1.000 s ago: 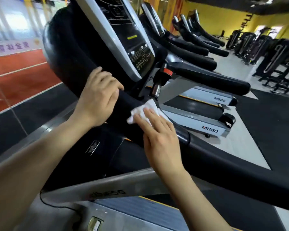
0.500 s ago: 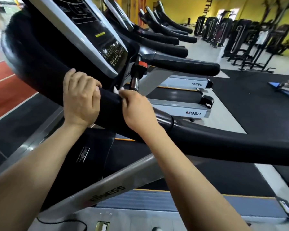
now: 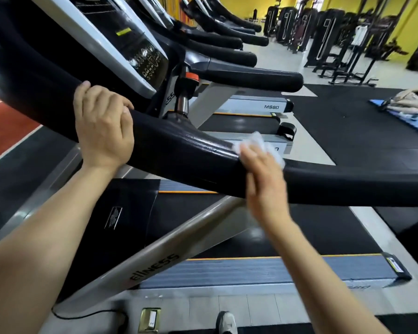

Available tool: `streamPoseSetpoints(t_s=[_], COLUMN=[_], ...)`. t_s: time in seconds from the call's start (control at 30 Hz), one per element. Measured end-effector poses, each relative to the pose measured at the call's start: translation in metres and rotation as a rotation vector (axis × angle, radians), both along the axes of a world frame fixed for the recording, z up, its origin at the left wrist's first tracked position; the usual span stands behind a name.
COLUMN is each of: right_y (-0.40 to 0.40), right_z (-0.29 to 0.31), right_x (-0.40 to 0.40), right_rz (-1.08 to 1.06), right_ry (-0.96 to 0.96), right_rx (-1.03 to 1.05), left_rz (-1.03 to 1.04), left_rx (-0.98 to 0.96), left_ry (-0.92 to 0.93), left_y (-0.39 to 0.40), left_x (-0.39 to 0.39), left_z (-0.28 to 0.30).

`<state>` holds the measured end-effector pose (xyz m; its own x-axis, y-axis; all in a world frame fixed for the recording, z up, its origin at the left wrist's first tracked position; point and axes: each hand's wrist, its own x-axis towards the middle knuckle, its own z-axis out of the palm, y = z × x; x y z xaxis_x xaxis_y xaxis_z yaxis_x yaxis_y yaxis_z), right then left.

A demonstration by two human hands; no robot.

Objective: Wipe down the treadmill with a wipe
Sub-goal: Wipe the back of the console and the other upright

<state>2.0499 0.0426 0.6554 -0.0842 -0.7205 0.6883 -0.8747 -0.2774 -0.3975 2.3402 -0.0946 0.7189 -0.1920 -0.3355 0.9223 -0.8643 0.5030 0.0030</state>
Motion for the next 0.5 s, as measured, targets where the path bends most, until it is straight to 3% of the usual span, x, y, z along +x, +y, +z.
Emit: streamPoseSetpoints(t_s=[0.07,0.2,0.33,0.4,0.5], right_y=[-0.013,-0.031,-0.023,-0.002,0.033], right_z=[-0.006,-0.012,-0.041,-0.062,-0.089], right_x=[0.032,0.071,0.047,0.007,-0.061], right_rz=[0.166,0.183,0.223,0.139,-0.047], right_ry=[0.127,0.423,0.720,0.732,0.561], right_rx=[-0.112,-0.151,-0.160,-0.115,-0.053], left_rz=[0.001,0.019,0.046,0.064,0.160], left_rx=[0.015,0.047,0.060,0.083,0.125], left_ry=[-0.002,-0.030,-0.051,-0.036,0.031], left_y=[0.002,0.006,0.008,0.008,0.007], left_x=[0.001,0.004,0.005,0.002,-0.012], left_z=[0.001,0.003,0.004,0.004,0.004])
